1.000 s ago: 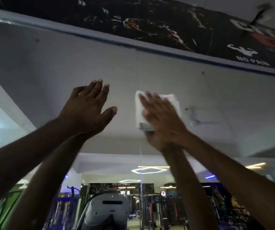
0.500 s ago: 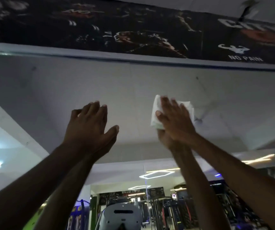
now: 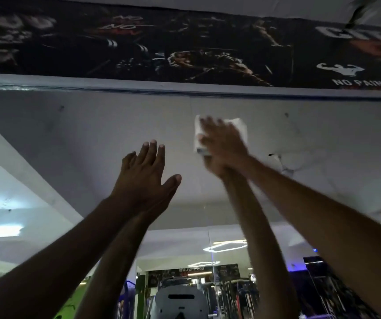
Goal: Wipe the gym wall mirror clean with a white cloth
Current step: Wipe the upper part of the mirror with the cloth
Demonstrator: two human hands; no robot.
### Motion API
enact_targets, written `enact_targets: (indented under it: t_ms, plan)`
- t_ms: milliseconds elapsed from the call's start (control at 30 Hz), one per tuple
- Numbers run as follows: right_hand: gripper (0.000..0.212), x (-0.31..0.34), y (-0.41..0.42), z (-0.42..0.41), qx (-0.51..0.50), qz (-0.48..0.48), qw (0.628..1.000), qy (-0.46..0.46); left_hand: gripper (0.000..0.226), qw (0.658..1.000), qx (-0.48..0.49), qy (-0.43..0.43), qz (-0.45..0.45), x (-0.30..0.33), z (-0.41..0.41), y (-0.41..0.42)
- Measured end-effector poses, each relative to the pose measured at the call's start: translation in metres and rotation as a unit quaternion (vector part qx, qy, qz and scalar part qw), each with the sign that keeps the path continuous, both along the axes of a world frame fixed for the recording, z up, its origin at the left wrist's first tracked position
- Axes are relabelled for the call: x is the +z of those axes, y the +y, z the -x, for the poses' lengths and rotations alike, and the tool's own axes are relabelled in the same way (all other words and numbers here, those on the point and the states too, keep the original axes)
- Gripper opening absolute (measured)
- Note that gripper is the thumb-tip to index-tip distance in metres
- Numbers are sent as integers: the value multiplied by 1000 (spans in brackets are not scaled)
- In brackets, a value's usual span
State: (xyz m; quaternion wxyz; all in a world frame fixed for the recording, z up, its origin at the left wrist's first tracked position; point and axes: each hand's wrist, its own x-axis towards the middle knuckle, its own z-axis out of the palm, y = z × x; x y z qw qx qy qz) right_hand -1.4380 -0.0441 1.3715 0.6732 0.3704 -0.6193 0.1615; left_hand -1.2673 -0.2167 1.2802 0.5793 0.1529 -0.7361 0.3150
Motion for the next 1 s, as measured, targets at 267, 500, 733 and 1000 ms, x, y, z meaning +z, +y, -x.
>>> enact_targets:
  t_ms: [267,500,733,1000]
  plan:
    - [77,-1,79,47,69,209,951,-216,114,1000,-11,-1,-6,1,1,-7]
    - [73,-122,-8,-5,-43,-35,993,102,114,1000,-21,12,-1,-1,3,-8]
    - [83,-54,90,67,49,239,953,-180,117,999,-29,9,-25,-5,-1,3]
    - [78,-230,49,39,19,-31,998,59,110,996,-88,8,-7,-78,26,42]
